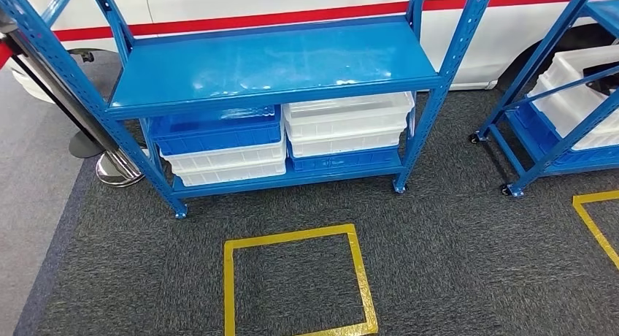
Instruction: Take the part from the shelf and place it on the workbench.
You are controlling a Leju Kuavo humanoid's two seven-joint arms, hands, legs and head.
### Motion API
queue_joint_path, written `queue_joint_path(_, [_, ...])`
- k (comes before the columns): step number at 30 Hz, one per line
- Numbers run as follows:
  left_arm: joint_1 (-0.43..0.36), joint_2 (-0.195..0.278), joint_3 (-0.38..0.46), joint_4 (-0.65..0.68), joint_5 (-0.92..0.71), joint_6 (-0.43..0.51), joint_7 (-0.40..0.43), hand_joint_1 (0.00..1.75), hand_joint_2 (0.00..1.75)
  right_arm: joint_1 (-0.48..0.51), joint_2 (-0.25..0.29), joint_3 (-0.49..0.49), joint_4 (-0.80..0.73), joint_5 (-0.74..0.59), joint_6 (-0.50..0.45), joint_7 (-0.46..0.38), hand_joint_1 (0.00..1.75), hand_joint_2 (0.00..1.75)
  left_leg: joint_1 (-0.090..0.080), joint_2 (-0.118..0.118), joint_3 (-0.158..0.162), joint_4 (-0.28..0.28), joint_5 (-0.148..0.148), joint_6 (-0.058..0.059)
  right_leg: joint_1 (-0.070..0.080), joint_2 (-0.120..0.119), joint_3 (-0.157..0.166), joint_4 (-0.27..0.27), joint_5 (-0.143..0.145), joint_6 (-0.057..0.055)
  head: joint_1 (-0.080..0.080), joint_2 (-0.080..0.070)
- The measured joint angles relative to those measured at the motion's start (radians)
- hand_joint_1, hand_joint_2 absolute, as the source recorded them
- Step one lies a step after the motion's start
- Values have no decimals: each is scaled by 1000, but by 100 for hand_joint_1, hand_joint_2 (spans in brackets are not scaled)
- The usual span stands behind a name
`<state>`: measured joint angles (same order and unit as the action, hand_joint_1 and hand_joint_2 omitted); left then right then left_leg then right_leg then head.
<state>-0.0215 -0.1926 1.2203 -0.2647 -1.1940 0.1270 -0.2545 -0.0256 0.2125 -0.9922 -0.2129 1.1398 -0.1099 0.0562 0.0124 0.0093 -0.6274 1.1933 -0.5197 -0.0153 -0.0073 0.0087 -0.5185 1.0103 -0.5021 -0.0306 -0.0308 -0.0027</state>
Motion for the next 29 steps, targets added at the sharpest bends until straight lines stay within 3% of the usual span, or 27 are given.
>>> queue_joint_path(2, [0,2,1,0,0,0,-1,0,0,0,1,0,0,0,0,0,0,0,-5,-2,43,-119,60,14,2,3,14,1,-14,7,0,0])
queue_joint_path(4, [-2,4,1,0,0,0,-2,0,0,-2,2,0,0,0,0,-1,0,0,-11,-2,61,-168,61,25,1,4,19,3,-19,19,0,0])
queue_joint_path(7, [0,3,1,0,0,-1,-4,0,0,-4,2,0,0,0,0,-1,0,0,-9,-4,80,-189,54,40,0,2,22,24,-22,36,0,0])
queue_joint_path(9, [-1,2,1,0,0,-2,-6,0,0,-5,2,0,0,0,0,-1,0,0,-5,-4,101,-198,50,50,-1,-1,-17,97,-56,43,0,0])
queue_joint_path(11, [-2,2,1,0,0,-2,-6,0,0,-5,2,0,0,0,0,-2,0,0,-5,-3,110,-198,42,55,-4,-2,-99,221,-106,52,0,0])
queue_joint_path(12, [-3,2,1,0,0,-2,-6,0,0,-4,2,0,0,0,0,-2,0,0,-5,-2,116,-198,36,55,-6,-2,-137,267,-117,55,0,0])
queue_joint_path(13, [-2,2,1,0,0,-2,-6,0,0,-4,2,0,0,0,0,-2,0,0,-5,-3,125,-198,29,54,-8,-3,-162,284,-112,57,0,0])
queue_joint_path(14, [-2,2,1,0,0,-2,-6,0,0,-3,2,0,0,0,0,-1,0,0,-4,-3,135,-198,21,51,-9,-4,-169,267,-88,58,0,0])
queue_joint_path(16, [0,1,1,0,0,-3,-6,0,0,1,1,0,0,0,0,-1,0,0,-3,-4,159,-198,1,44,-11,-8,-141,150,8,57,1,0])
queue_joint_path(18, [-2,0,1,0,-1,-3,-7,0,0,3,1,0,0,0,0,-2,0,0,-5,-3,174,-196,-20,32,-7,-13,-117,55,58,48,1,0])
queue_joint_path(22, [-7,0,2,0,-7,-3,-10,0,0,2,1,-1,0,4,0,-4,0,0,-7,-1,193,-173,-33,7,-6,-9,-96,31,54,17,0,0])
queue_joint_path(24, [-9,0,4,0,-10,-3,-11,0,0,2,1,-1,0,5,0,-4,0,0,-4,-3,156,-96,-54,0,-8,-8,-75,27,43,4,0,0])
queue_joint_path(27, [-9,0,6,0,-10,-3,-11,0,0,0,1,-2,0,5,0,-5,0,0,-2,-3,42,73,-129,-5,-3,-6,-53,26,21,-4,0,0])
queue_joint_path(29, [-7,-1,6,0,-10,-3,-11,0,0,1,1,-2,0,5,0,-5,0,0,-2,-3,2,103,-142,-4,0,-3,-37,26,7,-5,0,0])
